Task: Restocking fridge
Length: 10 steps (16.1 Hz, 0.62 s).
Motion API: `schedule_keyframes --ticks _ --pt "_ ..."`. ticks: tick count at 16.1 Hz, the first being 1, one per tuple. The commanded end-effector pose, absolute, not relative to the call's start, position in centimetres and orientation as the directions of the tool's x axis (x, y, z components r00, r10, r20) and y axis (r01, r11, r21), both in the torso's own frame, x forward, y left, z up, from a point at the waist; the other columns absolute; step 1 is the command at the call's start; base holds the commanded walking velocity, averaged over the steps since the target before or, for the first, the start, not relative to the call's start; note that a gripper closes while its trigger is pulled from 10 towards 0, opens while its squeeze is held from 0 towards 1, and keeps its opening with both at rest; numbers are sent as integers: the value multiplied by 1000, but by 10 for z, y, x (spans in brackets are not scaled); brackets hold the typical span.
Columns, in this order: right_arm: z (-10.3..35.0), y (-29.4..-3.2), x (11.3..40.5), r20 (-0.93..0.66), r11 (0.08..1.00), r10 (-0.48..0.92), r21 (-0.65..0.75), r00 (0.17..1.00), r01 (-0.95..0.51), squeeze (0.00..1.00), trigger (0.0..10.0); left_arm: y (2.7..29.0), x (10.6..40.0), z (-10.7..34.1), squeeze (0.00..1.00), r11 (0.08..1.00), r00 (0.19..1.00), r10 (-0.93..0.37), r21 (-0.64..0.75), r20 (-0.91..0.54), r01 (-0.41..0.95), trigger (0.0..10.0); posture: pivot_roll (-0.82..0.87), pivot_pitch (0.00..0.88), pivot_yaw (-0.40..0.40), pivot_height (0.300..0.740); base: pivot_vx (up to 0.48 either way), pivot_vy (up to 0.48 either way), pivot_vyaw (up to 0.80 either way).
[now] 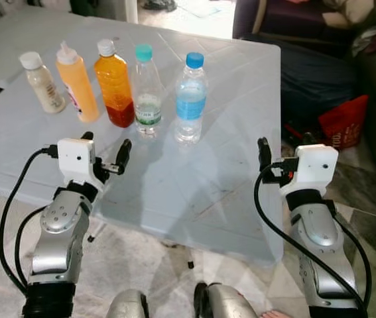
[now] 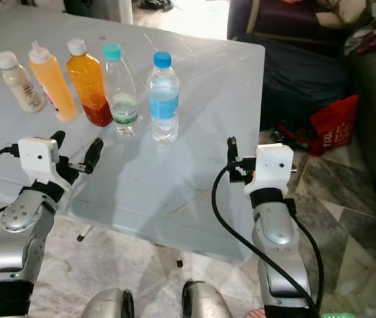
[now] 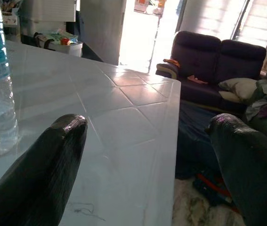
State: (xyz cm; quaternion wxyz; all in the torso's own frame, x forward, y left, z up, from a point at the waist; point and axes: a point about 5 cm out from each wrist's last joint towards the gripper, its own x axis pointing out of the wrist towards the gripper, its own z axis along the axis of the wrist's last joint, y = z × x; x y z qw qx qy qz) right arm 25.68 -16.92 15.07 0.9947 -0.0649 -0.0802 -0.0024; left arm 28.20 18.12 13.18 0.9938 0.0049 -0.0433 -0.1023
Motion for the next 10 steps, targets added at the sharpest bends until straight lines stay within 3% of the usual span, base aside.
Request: schedule_keyframes --ticks 1,7,10 --pt "156 -171 256 178 991 4 -135 984 20 0 10000 181 282 131 0 978 975 -209 25 80 208 10000 -71 87 -35 740 0 480 0" --pt "159 -168 259 195 992 4 -124 981 21 0 10000 178 286 133 0 975 971 -223 27 91 222 10000 -72 89 -36 740 0 480 0" --pt "157 -166 259 187 993 0 -115 982 22 0 10000 176 287 136 0 973 968 -229 36 105 227 10000 -70 89 -34 740 0 0 0"
